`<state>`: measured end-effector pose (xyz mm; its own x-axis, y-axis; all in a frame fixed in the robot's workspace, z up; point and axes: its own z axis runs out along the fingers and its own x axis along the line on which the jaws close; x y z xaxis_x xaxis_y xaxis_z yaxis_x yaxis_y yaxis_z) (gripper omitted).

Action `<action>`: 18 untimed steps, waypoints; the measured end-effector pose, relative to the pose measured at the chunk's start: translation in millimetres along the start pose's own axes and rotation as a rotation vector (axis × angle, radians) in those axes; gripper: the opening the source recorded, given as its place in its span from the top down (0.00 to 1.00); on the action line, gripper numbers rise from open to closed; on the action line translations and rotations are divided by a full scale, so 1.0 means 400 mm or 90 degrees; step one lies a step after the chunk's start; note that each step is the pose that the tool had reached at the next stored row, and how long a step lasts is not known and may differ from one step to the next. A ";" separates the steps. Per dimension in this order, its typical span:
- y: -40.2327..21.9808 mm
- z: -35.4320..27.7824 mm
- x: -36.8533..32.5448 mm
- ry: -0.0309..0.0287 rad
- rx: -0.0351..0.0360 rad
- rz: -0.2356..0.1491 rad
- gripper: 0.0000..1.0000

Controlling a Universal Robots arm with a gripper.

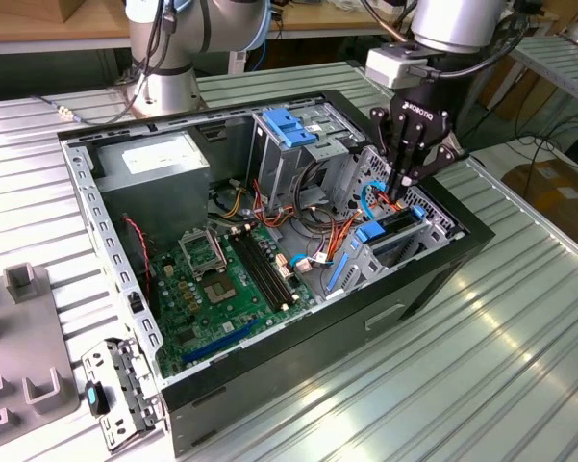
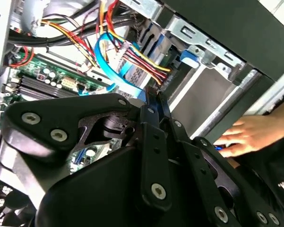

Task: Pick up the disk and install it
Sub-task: 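Insert the second disk wire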

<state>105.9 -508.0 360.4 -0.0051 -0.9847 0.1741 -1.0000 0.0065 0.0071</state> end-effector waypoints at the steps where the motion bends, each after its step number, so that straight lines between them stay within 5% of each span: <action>1: 0.001 0.003 0.010 -0.0122 0.0005 0.000 0.84; 2: 0.003 0.009 0.027 -0.0210 0.0010 0.000 0.84; 3: 0.005 0.013 0.036 -0.0247 0.0012 -0.001 0.84; 7: 0.011 0.024 0.058 -0.0333 0.0020 -0.003 0.84; 10: 0.015 0.032 0.072 -0.0445 0.0053 -0.007 0.84; 13: 0.015 0.034 0.079 -0.0660 0.0085 -0.008 0.84; 14: 0.015 0.036 0.084 -0.0773 0.0097 -0.008 0.84; 15: 0.016 0.037 0.087 -0.0820 0.0102 -0.008 0.84; 18: 0.016 0.042 0.093 -0.0864 0.0109 -0.008 0.84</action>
<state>99.4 -547.5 350.4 0.0079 -0.9992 0.0394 -0.9999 -0.0082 -0.0086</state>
